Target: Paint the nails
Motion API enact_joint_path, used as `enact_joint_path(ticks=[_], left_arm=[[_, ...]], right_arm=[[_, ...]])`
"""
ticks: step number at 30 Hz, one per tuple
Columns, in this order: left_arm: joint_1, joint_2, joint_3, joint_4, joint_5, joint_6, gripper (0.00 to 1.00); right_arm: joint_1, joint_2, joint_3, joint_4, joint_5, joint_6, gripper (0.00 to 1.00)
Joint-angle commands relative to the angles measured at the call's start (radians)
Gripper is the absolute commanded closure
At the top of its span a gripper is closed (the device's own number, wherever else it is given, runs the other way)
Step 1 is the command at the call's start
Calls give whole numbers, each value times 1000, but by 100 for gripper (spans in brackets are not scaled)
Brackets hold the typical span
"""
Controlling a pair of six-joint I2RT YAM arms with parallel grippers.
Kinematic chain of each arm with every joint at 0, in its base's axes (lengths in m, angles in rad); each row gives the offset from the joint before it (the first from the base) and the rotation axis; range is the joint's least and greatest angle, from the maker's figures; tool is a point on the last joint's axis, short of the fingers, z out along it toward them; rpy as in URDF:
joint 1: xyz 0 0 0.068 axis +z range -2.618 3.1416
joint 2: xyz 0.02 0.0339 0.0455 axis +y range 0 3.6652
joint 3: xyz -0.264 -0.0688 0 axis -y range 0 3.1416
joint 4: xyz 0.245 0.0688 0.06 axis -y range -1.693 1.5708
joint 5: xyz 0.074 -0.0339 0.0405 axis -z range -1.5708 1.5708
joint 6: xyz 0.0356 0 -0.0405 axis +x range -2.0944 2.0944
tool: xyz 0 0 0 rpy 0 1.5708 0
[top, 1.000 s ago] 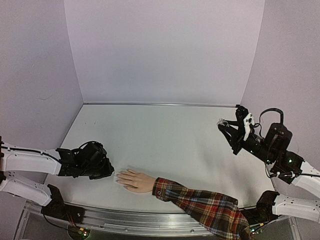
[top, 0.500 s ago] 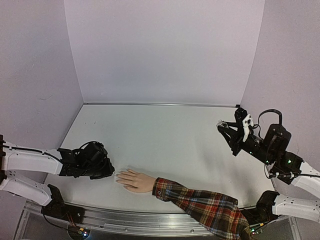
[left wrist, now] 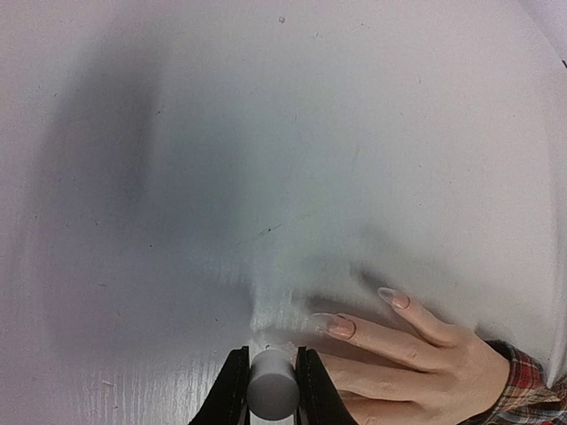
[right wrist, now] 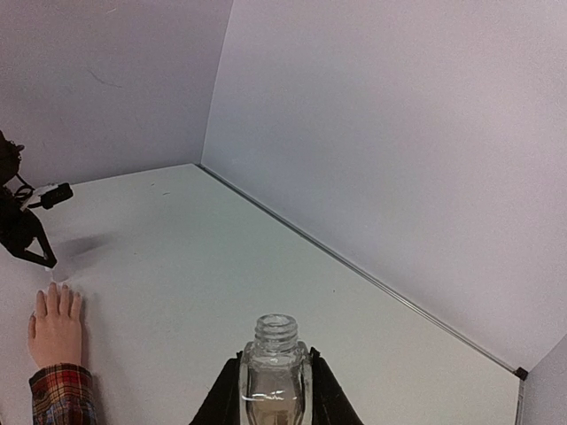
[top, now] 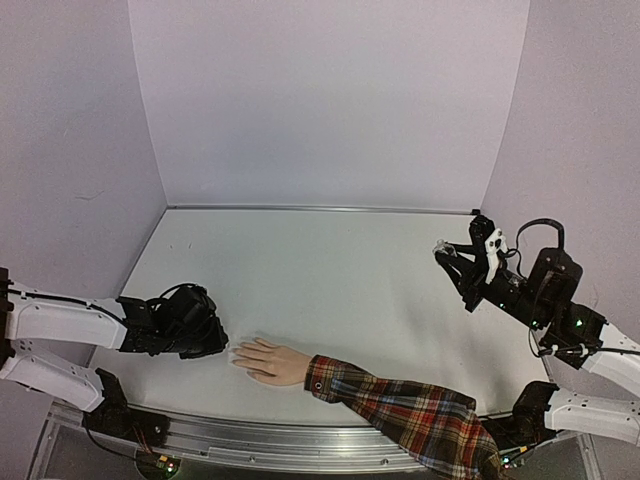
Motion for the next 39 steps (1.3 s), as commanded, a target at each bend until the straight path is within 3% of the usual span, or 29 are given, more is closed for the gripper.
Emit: enact_joint_path(ticks=[1,16,25,39], left_arm=[[7,6,8,17,-32,23,100],[22,19,25,-2,-37,51,100],[22,-51,99,-135,-62,67,100],[-1,-24,90,-56,15,39,100]], right_arm=[[-4,-12,5,32,-14,7,100],[-4,-15,8,31,-15,8,100],[-4,-11,12,32,-17,5,100],[-4,-13,8,32,-16,5,100]])
